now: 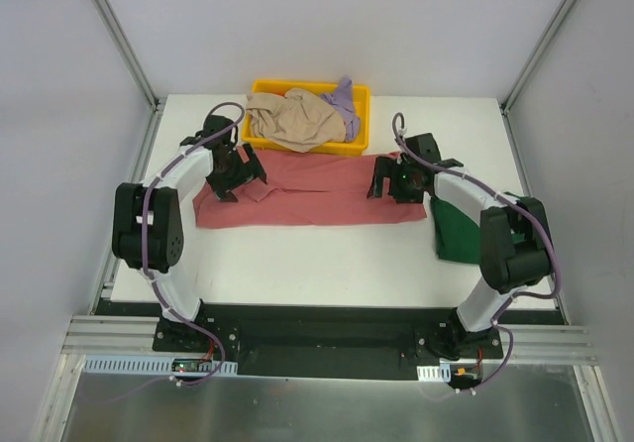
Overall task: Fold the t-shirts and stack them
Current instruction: Fold the other side of the tshirt into a rectangle
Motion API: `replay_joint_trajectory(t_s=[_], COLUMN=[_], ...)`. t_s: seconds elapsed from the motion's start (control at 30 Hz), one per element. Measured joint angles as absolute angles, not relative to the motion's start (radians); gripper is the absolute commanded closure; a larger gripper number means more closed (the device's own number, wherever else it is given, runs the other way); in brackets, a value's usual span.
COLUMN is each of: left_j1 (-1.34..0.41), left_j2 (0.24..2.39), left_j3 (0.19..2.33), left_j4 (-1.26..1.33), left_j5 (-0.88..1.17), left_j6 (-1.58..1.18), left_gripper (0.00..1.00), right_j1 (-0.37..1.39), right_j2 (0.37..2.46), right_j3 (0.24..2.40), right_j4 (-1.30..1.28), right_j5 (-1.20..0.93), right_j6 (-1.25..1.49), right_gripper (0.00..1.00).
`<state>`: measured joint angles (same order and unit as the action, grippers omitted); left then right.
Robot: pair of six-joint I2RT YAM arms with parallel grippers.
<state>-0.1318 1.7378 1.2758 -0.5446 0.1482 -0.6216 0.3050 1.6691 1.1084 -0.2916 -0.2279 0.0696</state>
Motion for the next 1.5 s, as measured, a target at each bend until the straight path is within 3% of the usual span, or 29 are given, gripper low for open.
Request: replay_joint_trajectory(t_s=[0.57,0.97,1.1,1.33,1.5], left_j1=[-0.131,-0.129,-0.122,-0.119,-0.145], left_j2=[2.002,2.006,1.964,1.79,1.816], left_j3=[1.47,1.658,1.611,1.363,1.293], left_j4=[-0.415,-0.303,-0.302,-0.292,-0.291], left_j5=[0.212,0.124,0.089,0.265,0.31], left_j6=[-0.642,-0.536,-0.485,-0.507,-0.514], left_gripper=[0.01,0.01,0.01,0.01,0.01], right_j1=[0.272,0.262,0.262,0.261,0.261], right_j2=[1.748,1.74,1.733,1.727,1.722], right_j3=[1.081,1.069,1.063,1.053,1.048], right_j4=[-0.305,-0.303,-0.307,-0.31,-0.313], right_j5=[-0.161,-0.142,-0.137,-0.135,-0.131], right_j6=[0.043,0.035,0.028,0.021,0.02], right_gripper=[0.04,0.04,0.04,0.04,0.04])
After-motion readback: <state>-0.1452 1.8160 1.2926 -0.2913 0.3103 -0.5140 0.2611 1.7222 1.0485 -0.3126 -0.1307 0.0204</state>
